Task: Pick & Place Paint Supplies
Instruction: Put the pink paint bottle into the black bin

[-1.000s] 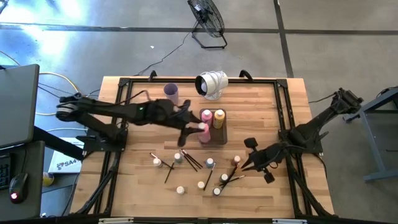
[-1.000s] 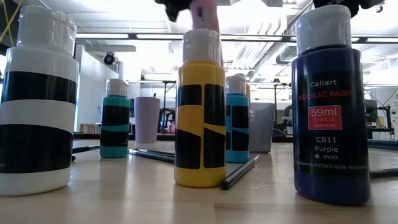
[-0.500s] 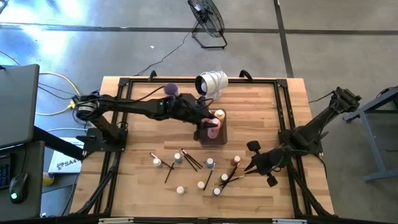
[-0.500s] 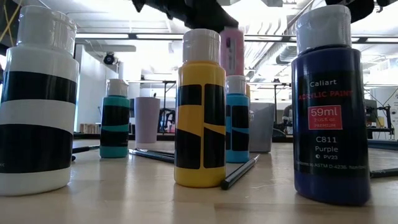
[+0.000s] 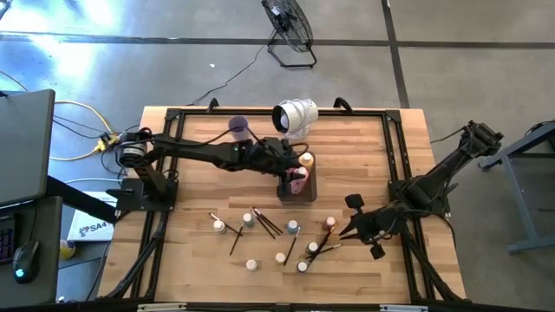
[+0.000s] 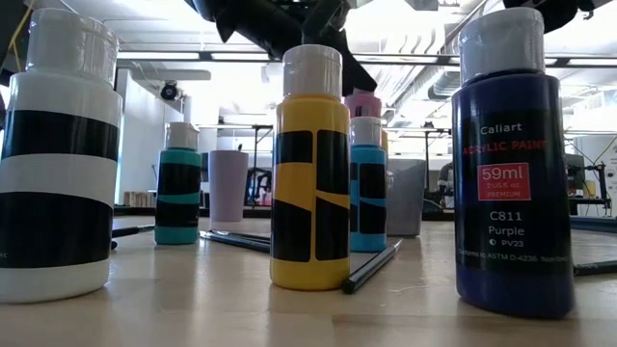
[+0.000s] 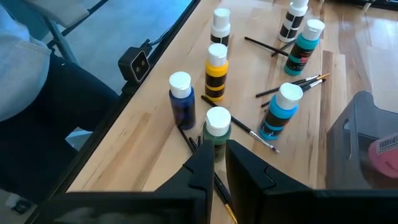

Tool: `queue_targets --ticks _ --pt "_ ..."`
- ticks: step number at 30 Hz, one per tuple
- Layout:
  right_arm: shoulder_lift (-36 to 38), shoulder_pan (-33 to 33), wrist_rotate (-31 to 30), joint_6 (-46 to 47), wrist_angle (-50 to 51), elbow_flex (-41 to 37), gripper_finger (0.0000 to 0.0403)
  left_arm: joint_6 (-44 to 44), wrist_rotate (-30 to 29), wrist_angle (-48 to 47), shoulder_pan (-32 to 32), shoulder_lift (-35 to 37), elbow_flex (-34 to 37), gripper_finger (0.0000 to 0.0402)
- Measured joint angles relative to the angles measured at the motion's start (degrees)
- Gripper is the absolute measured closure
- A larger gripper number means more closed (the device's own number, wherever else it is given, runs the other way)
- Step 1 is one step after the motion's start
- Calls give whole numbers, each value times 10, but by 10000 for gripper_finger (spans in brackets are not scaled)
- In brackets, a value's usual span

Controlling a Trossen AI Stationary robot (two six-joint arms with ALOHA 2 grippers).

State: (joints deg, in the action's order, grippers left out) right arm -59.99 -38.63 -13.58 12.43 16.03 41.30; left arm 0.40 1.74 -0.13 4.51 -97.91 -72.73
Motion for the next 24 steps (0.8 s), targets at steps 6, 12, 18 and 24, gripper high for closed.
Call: queue_targets --ticks 6,12,18,24 --pt "0 0 0 0 -4 0 371 -7 -21 -1 0 -10 0 278" --pt "0 0 0 0 -4 0 371 -9 -24 2 0 -23 1 278" --pt "0 0 0 0 -4 0 371 -9 -24 -2 0 -24 1 278" --pt "0 0 0 0 -4 0 371 -9 -24 -4 0 -24 1 278"
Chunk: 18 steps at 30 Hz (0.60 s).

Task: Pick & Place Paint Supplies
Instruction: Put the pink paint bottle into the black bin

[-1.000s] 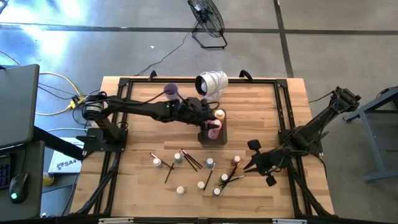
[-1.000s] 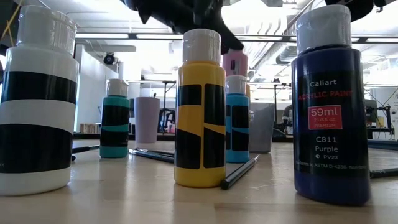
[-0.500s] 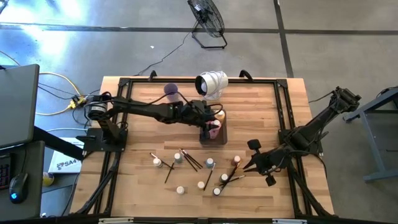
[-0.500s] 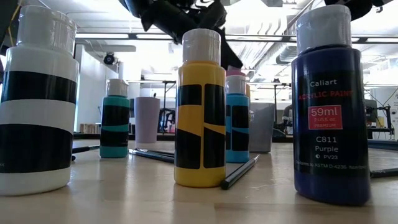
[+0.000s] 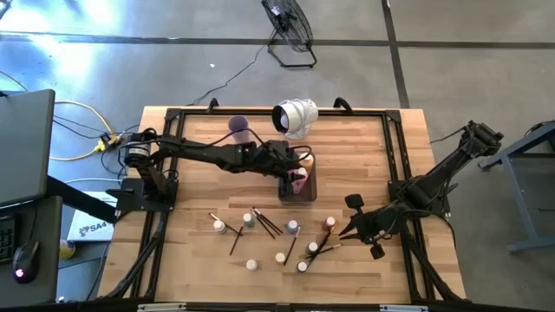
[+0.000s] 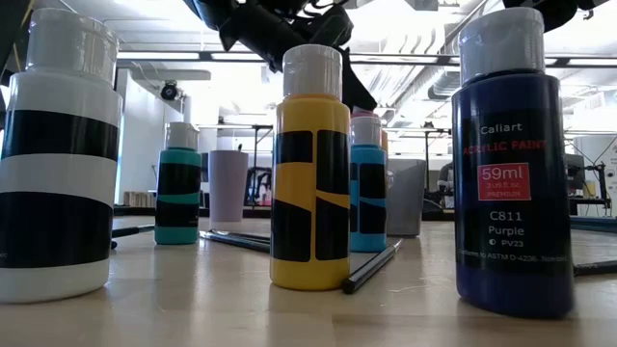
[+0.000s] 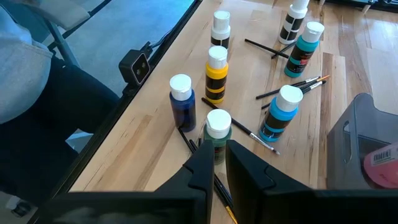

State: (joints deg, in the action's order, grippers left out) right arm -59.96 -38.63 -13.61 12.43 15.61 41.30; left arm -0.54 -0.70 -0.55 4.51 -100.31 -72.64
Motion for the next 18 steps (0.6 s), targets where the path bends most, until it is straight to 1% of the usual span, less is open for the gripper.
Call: queue_targets --ticks 11,18 --pt "0 0 0 0 0 0 371 -2 -3 0 0 0 0 278" --pt "0 0 0 0 0 0 371 -4 -4 9 0 -14 -1 278"
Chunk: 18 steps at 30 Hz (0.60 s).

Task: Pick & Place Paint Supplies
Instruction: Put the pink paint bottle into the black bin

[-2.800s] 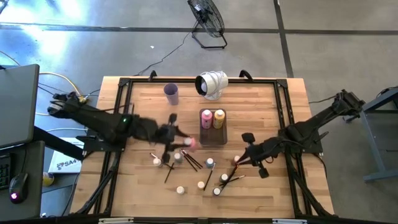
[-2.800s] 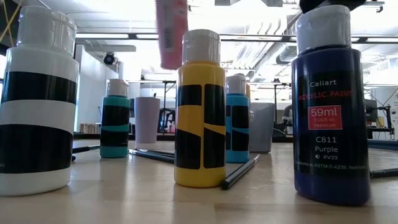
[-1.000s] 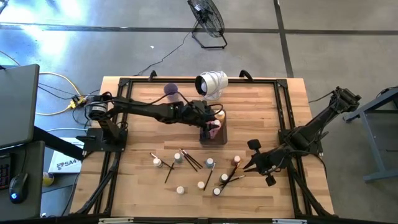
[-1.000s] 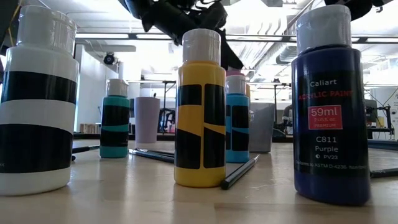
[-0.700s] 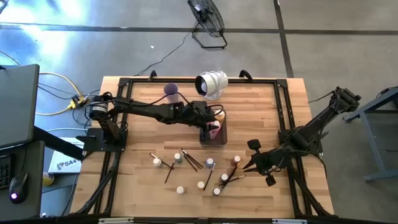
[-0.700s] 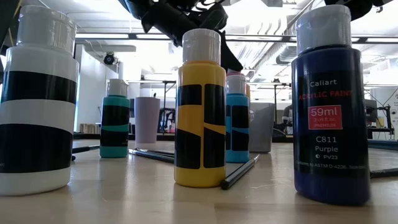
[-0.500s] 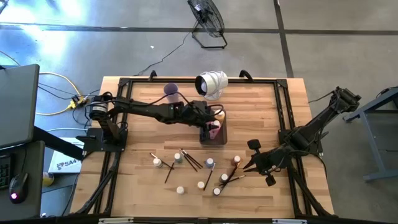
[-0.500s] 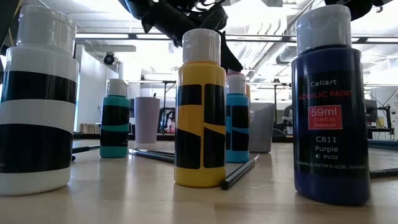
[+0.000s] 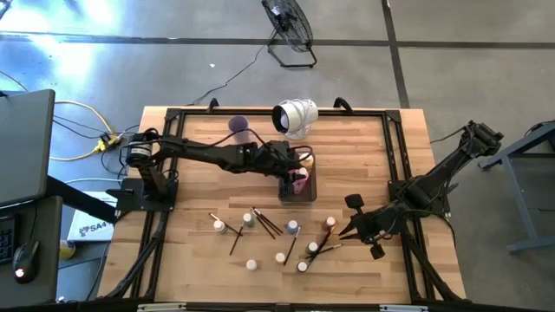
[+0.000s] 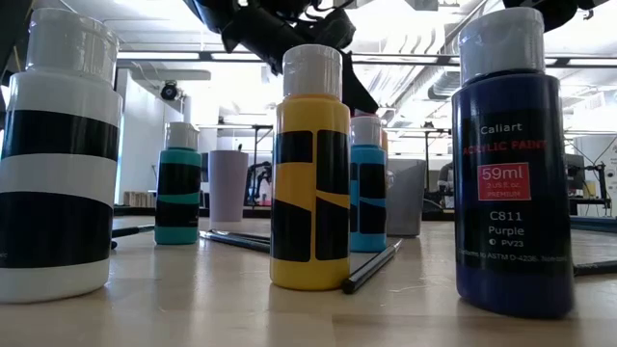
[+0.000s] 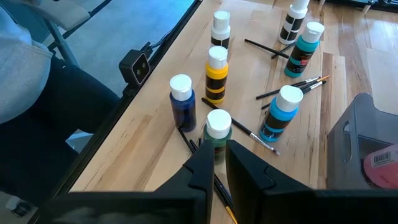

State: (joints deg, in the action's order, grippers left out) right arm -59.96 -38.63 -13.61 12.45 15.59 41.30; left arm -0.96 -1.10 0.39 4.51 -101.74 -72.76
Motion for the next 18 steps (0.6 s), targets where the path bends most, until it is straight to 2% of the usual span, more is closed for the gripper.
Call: queue_targets --ticks 18 --pt "0 0 0 28 0 0 371 -10 1 -4 0 -12 -1 257"
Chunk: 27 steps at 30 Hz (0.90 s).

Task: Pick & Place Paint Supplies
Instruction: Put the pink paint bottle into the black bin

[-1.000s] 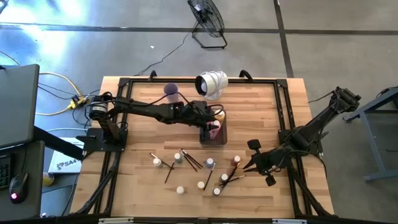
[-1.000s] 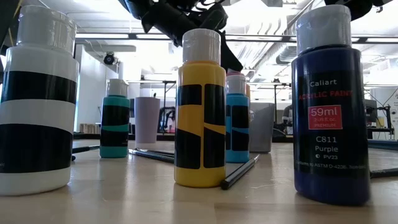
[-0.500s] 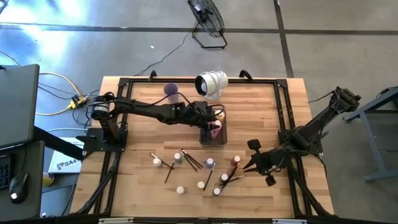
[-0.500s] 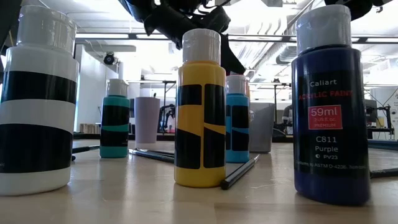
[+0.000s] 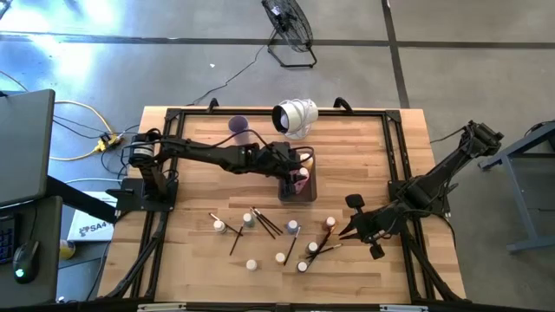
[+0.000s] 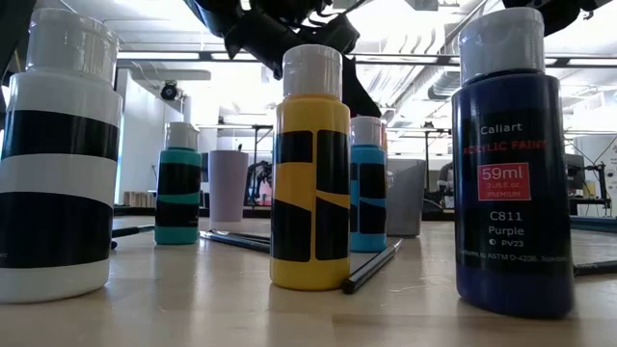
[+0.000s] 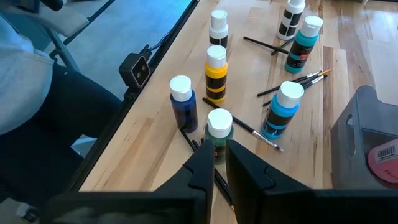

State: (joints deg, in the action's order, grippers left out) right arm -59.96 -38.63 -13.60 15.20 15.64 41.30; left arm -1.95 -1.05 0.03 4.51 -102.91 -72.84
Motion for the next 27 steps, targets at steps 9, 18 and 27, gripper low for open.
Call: queue_targets --ticks 9,18,27 --pt "0 0 0 -2 0 0 371 1 0 0 0 0 0 256" --pt "0 0 0 -2 1 0 371 4 0 0 0 0 1 256" --pt "0 0 0 -2 1 0 371 6 0 0 0 0 1 251"
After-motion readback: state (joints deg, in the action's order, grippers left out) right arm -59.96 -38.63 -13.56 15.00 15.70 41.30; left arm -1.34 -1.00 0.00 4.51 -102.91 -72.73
